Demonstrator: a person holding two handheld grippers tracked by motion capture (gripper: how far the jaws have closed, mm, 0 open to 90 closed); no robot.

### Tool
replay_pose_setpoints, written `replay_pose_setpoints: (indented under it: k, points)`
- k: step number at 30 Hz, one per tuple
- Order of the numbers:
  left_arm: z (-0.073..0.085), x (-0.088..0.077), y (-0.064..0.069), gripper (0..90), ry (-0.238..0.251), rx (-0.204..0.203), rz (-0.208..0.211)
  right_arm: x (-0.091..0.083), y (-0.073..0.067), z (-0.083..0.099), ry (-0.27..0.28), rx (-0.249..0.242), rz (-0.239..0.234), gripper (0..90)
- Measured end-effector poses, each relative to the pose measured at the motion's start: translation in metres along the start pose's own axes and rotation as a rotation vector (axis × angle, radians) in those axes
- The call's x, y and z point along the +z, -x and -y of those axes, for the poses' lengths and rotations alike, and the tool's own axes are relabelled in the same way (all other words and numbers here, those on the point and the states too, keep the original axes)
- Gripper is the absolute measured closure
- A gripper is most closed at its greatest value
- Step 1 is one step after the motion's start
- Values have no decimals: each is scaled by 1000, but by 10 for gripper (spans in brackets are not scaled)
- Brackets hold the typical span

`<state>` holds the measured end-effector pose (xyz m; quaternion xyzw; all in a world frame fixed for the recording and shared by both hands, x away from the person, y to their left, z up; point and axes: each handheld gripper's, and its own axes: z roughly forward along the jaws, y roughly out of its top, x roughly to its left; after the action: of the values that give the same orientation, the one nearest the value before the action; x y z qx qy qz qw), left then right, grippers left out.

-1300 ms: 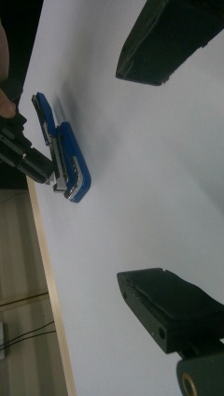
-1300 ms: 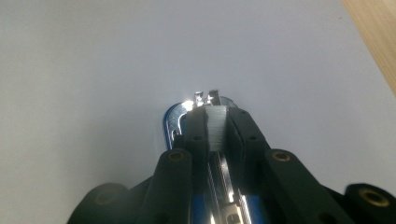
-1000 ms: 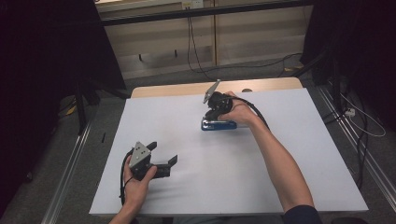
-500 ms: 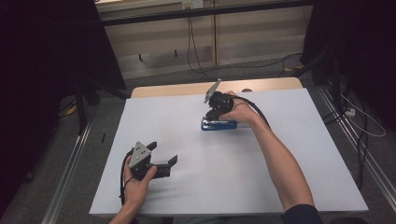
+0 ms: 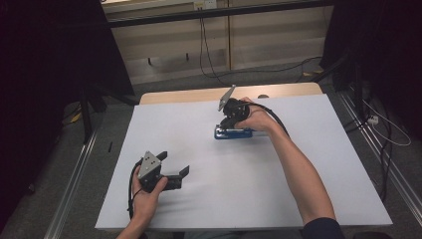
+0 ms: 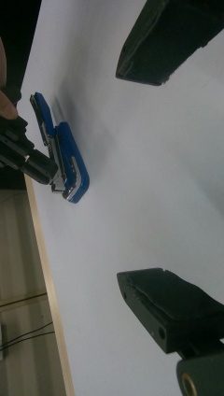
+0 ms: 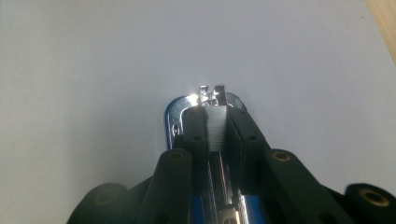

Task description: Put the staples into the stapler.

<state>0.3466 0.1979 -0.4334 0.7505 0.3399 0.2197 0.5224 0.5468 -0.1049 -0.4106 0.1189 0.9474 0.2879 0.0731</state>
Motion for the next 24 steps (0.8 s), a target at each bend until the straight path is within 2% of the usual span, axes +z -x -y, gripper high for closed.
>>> replay_pose_setpoints:
  k: [7, 17, 24]
  points:
    - [0, 0, 0, 41, -1, 1, 0, 0, 0, 0, 1, -3, 1, 793]
    - [0, 0, 0, 41, 1, 0, -1, 0, 0, 0, -2, 26, 6, 776]
    - [0, -1, 0, 41, 1, -2, -2, 1, 0, 0, 3, 24, 8, 775]
